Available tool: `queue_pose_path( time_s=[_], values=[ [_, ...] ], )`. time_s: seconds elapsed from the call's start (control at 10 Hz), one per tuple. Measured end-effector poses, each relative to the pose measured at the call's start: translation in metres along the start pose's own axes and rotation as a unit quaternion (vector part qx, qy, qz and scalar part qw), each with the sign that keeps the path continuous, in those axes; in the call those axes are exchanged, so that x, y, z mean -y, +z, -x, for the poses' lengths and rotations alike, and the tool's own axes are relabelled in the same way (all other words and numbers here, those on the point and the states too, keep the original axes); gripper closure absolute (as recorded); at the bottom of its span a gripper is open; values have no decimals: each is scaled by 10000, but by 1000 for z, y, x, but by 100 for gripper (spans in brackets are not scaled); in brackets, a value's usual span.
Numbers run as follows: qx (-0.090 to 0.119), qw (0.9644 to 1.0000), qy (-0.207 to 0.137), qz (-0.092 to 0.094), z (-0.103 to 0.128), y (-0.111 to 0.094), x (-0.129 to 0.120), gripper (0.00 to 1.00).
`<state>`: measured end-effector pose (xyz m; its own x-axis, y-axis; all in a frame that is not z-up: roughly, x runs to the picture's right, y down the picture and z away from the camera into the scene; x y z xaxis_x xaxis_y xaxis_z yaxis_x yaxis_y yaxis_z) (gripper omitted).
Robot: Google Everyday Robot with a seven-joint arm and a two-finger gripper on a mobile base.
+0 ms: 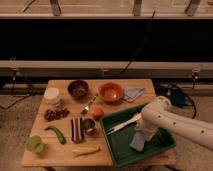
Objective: Wipe tray with sponge
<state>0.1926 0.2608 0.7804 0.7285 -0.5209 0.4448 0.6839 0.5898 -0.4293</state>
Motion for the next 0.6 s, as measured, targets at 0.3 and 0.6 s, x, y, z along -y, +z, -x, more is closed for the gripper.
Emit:
queue_pose_path(
  time_s=[0.3, 0.6],
  values=[
    [221, 9994, -275, -43, 36, 5, 15, 100],
    [321, 9981, -523, -31, 51, 8, 27, 100]
  ],
)
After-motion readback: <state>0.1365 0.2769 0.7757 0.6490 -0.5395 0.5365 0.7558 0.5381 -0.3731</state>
